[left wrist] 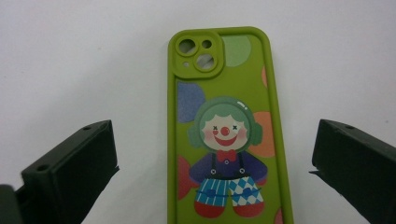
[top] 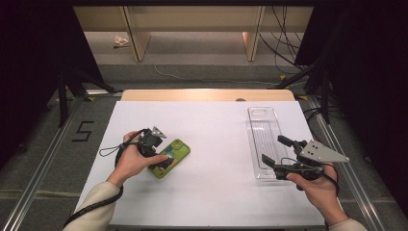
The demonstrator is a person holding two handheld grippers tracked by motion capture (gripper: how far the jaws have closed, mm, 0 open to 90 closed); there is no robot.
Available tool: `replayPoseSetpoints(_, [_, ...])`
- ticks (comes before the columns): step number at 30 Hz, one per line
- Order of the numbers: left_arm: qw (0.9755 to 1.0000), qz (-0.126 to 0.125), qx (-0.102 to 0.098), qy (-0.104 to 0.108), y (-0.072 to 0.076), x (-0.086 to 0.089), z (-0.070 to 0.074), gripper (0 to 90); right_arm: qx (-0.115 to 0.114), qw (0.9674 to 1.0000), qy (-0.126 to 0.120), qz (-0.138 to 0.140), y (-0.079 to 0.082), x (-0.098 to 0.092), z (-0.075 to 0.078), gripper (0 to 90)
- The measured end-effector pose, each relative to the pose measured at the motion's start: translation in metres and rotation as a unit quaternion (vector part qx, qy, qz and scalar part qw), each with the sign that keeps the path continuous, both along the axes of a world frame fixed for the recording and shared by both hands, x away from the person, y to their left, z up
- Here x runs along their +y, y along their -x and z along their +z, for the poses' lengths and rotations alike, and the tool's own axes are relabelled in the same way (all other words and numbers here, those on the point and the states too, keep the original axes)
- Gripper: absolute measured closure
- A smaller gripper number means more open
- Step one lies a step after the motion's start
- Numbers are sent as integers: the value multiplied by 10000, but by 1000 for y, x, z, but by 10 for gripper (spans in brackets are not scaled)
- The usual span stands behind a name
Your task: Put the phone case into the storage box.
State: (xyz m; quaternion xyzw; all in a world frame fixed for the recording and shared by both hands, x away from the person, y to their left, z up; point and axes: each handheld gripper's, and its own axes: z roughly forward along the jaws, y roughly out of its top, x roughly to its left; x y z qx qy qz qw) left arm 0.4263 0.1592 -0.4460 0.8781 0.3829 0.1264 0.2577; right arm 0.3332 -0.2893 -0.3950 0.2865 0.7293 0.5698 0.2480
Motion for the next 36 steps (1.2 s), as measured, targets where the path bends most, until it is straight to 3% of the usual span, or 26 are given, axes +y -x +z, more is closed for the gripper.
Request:
replayPoseSetpoints(12, [9992,-50,295,-275,-12,-11,-9,0,-3,10000,54,4,1,2,0,156])
replayPoseSetpoints(21, [9967,-116,555,-579,-19,-18,-14,0,-8,10000,37,9,2,3,0,157])
replayPoseSetpoints(32, [9959,-60,716,-557,-20,-16,-15,44,-4,10000,64,17,2,4,0,156])
replayPoseSetpoints(36, [9935,-59,916,-673,-20,-18,-17,50,-2,10000,64,13,2,4,0,156])
